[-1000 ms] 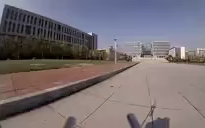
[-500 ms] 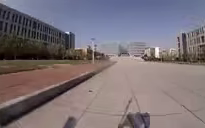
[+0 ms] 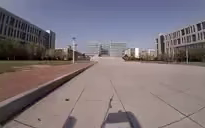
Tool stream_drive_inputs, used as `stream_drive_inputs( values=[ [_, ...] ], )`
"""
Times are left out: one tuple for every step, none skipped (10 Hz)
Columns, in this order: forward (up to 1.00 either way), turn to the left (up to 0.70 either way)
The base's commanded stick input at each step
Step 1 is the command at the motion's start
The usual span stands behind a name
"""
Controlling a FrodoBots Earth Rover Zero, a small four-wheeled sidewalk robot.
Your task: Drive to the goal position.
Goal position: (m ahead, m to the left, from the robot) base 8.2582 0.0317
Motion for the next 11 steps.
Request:
stream_drive_inputs(
  values=[
    [0.7, 0.0],
    [0.7, 0.0],
    [0.7, 0.0],
    [0.7, 0.0],
    [0.7, 0.0],
    [0.7, 0.0],
    [0.7, 0.0],
    [0.7, 0.0],
    [0.7, 0.0],
    [0.7, 0.0],
    [0.7, 0.0]
  ],
)
